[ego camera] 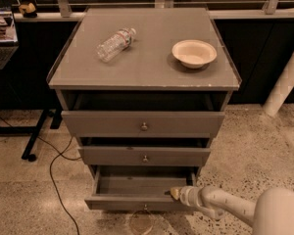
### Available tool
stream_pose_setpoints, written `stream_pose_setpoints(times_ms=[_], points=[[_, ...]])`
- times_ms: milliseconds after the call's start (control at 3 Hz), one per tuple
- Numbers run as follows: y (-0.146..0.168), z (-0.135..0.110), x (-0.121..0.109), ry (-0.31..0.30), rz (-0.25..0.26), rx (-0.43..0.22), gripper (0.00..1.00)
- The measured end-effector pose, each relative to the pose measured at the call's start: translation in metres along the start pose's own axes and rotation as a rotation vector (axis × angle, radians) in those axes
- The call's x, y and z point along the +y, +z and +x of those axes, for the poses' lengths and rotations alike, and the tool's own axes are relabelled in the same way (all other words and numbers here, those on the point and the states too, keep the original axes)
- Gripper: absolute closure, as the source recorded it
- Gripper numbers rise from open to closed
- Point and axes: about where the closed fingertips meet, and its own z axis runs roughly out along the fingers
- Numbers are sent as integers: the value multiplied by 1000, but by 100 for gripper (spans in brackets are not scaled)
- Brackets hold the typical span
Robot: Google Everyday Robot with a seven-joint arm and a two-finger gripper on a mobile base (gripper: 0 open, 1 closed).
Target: Open bottom drawer
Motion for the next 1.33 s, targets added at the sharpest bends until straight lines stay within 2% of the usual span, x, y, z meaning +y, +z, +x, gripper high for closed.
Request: stream_pose_setpoints(times_ms=[333, 667, 1000, 1333], points=[[-2, -1, 1, 0, 0, 0, 100], [-5, 17, 4, 24, -30, 24, 100], [-7, 15, 5, 24, -30, 24, 100], [-13, 32, 7, 50, -57, 41, 100]])
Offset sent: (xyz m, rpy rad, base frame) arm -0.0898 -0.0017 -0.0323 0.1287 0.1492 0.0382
